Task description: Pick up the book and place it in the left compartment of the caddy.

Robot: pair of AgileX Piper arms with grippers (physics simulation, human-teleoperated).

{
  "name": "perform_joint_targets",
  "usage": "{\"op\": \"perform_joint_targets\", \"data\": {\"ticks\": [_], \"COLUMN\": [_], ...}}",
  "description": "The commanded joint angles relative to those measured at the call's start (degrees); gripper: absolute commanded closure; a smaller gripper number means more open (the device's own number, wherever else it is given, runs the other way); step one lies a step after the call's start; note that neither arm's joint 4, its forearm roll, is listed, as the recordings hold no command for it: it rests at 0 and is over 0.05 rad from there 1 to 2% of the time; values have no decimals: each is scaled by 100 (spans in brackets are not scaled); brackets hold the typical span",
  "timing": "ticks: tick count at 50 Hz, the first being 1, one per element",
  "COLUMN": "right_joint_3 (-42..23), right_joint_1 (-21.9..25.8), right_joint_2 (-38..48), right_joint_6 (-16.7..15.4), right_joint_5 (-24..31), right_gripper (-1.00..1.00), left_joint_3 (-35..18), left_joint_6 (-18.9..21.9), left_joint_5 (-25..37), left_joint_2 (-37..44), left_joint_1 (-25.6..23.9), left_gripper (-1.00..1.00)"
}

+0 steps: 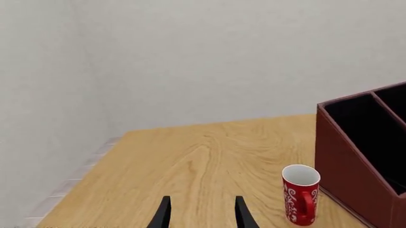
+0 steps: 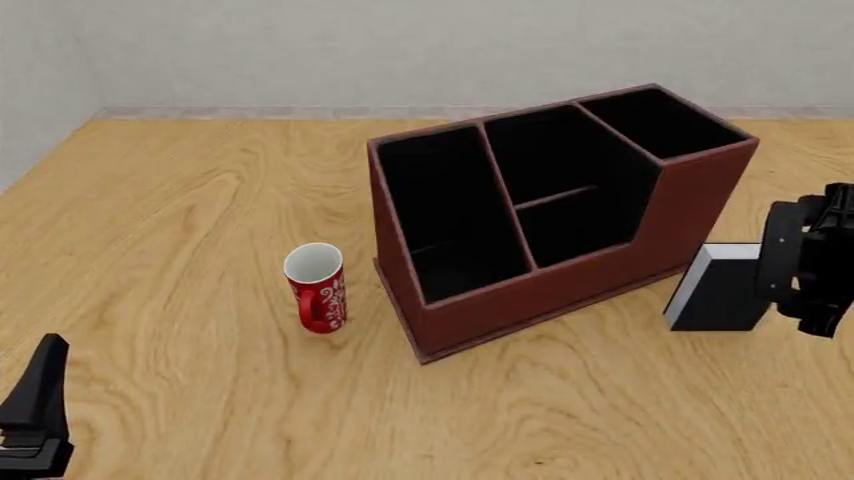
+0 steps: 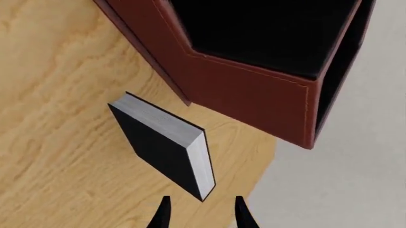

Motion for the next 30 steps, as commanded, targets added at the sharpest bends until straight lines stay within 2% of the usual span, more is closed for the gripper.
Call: {"op": "perform_joint_targets", "data": {"ticks": [1, 13, 30], "right_joint_3": [-161, -116, 50], "right_joint_1": [34, 170, 120], "right_joint_2": [204, 618, 920], "right_joint_6": [3, 45, -53], "right_joint_5": [-60, -394, -706], "right_gripper": [-100, -100, -100], "left_joint_3": [-57, -58, -54], "left_joint_6": [4, 37, 24], "left_joint_5": [36, 57, 31], "left_joint_2": [0, 1, -1], "left_joint_1": [82, 137, 225], "left_gripper": [-100, -100, -100]}}
